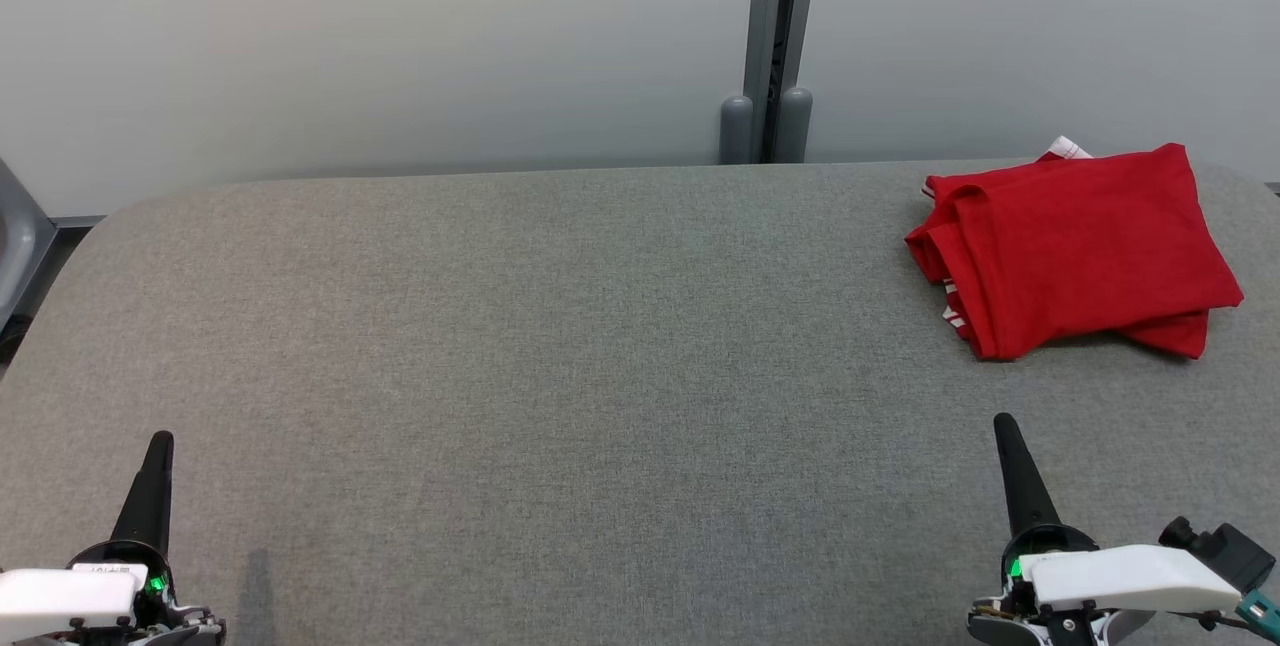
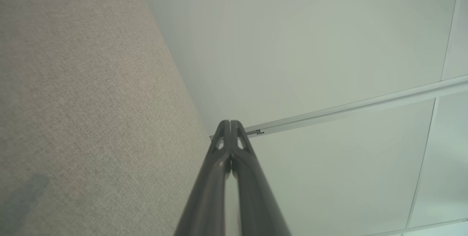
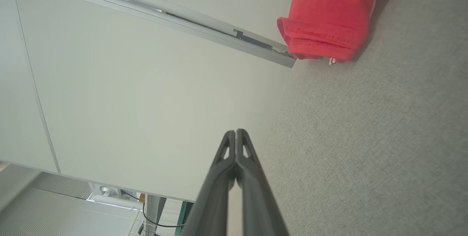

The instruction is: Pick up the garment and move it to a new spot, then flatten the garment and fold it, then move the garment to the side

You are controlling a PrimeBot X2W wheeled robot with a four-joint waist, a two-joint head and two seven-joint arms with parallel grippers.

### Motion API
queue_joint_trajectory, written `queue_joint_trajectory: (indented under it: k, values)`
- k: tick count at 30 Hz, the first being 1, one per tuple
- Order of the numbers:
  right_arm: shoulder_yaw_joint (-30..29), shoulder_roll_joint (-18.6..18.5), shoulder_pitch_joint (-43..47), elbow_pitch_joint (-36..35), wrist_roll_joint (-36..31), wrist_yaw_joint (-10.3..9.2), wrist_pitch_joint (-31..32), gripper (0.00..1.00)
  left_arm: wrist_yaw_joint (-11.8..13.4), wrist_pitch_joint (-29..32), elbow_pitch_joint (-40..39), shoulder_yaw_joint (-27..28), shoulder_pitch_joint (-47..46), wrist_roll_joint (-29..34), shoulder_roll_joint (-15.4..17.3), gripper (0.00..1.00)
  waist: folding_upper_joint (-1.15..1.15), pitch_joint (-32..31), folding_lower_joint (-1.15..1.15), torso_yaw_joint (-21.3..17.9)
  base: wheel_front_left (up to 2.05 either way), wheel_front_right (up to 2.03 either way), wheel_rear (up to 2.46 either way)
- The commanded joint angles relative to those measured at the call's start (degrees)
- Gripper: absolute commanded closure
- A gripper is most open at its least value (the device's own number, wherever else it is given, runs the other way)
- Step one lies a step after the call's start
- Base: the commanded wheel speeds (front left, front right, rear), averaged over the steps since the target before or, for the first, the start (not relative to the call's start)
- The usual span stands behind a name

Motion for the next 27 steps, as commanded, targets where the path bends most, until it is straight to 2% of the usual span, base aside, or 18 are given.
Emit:
queue_joint_trajectory:
  k: [1,27]
  values:
    - [-0.1,-0.1,-0.8,-0.6,1.6,0.02,0.2,1.00,-0.3,0.9,-0.2,0.7,-1.0,-1.6,0.3,1.00,0.00,0.0,0.00,0.0,0.00,0.00,0.00]
    - [1.4,0.4,-0.7,-1.6,11.6,0.02,0.6,1.00,-0.7,6.2,0.0,3.8,-2.3,-11.3,0.4,1.00,0.00,-0.3,0.00,0.2,0.00,0.00,0.00]
